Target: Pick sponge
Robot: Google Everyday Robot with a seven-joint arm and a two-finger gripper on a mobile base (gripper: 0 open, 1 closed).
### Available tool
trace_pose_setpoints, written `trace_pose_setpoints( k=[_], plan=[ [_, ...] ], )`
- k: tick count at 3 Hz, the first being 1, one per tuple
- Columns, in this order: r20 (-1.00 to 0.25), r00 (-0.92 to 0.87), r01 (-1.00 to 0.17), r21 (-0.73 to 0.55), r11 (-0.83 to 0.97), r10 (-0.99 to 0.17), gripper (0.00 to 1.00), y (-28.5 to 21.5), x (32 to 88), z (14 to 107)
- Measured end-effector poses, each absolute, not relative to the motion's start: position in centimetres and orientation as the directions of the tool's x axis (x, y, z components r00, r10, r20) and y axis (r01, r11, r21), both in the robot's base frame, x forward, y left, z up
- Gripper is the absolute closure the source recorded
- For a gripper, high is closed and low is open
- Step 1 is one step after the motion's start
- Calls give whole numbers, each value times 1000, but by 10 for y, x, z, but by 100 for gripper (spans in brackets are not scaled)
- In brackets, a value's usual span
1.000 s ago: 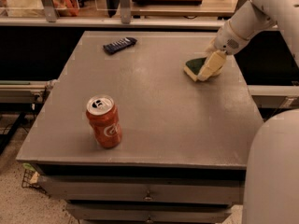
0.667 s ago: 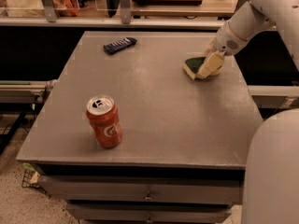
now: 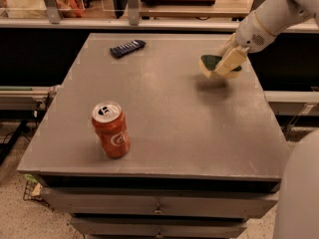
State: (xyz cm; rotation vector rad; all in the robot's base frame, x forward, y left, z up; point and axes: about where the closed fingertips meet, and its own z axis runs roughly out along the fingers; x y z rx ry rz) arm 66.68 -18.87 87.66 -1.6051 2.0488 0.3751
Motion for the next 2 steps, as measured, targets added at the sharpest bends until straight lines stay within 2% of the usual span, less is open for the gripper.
trace_pose_setpoints(
  k=[1,2],
  plan=[
    [-627,-124,-966,-100,237,-769,100,-181,634,914],
    [-646,-119,-968,-94,233,-754,100,-176,630,916]
  ],
)
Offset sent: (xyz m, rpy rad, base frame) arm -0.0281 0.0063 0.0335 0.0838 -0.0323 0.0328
